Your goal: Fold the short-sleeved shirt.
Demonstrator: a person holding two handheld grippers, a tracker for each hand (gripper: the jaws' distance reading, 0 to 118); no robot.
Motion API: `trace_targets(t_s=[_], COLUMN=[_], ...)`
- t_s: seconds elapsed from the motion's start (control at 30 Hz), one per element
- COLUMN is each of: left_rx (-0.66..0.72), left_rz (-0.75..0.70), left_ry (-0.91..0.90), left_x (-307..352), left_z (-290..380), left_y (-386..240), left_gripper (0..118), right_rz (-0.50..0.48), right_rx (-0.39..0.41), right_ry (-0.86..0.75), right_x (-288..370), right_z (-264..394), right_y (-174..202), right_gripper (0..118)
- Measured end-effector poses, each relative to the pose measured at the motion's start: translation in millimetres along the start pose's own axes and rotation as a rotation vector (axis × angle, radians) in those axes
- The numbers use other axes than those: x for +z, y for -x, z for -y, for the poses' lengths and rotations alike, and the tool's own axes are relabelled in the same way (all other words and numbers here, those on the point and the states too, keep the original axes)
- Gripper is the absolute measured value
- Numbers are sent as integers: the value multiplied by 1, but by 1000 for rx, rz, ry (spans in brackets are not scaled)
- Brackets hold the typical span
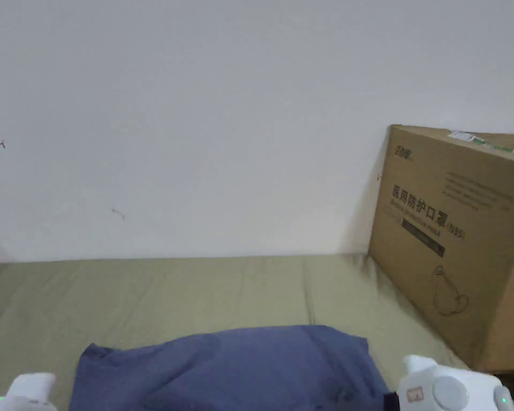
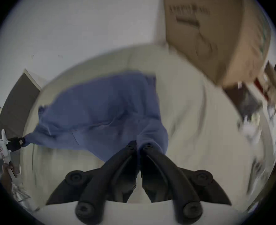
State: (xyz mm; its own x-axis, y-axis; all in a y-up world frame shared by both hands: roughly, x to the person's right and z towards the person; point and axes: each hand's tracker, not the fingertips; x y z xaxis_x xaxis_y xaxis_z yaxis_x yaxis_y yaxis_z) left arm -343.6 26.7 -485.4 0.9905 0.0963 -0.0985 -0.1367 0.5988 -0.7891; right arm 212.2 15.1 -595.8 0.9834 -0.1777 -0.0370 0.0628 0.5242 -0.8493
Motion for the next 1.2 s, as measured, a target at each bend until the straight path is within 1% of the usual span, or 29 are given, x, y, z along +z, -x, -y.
trace_targets(t_s=[0.03,0.07,0.1,0.13,0.2,0.23,0.3,0.33,0.4,0.47,0.6,0.7,0.73,0.77,0.8,0.83,0.9,0.93,0.97,1.0,1.03,1.07,1.1,1.13,1.2], left_rx=[6,-9,-25,-42,-49,-51,-78,-106,-167,-185,-224,-253,-245,-219,-187,-160,-94,-52,-32,-26,-37,-42,-41,-33,1], left_rz=[14,6,21,18,21,34,37,54,58,60,82,89,90,86,77,76,119,133,149,164,167,166,153,168,200], left_ry=[26,58,68,78,81,90,111,135,181,211,261,287,293,303,314,318,343,360,344,311,287,266,262,235,145], left_x=[4,9,11,21,44,55,76,85,104,116,133,138,138,140,140,141,145,145,147,151,153,157,161,168,183], left_z=[26,47,63,81,111,126,153,165,191,208,226,228,226,225,224,225,225,226,227,229,230,230,229,228,220], left_y=[3,4,16,18,24,26,26,25,18,14,5,2,3,4,7,10,16,20,23,24,28,28,27,25,24], left_gripper=[2,2,2,2,2,2,2,2,2,2,2,3,8,28,42,42,42,42,44,55,82,114,118,116,116], right_rz=[-26,-25,-15,-30,-23,-30,-77,-69,-60,-43,-9,-2,-9,-14,-8,-6,-14,-15,-15,-19,-14,-1,5,6,-4], right_rx=[-26,-26,-13,-7,70,81,75,76,141,199,216,181,154,138,129,120,116,118,122,131,143,160,173,184,195], right_ry=[33,61,73,85,137,157,210,218,255,277,322,323,318,317,322,336,342,340,339,342,345,343,339,326,243], right_x=[3,8,17,32,53,65,86,96,114,128,144,145,146,146,147,146,146,146,147,147,149,152,154,159,173], right_z=[26,48,68,89,122,140,168,180,201,216,231,232,231,230,229,228,228,228,228,228,230,232,234,235,229], right_y=[-12,-20,-28,-33,-43,-48,-58,-61,-65,-69,-70,-70,-70,-70,-70,-70,-70,-71,-71,-71,-70,-70,-69,-68,-63], right_gripper=[2,2,2,2,2,2,2,2,2,2,2,2,3,3,3,3,5,8,25,51,84,114,118,118,118])
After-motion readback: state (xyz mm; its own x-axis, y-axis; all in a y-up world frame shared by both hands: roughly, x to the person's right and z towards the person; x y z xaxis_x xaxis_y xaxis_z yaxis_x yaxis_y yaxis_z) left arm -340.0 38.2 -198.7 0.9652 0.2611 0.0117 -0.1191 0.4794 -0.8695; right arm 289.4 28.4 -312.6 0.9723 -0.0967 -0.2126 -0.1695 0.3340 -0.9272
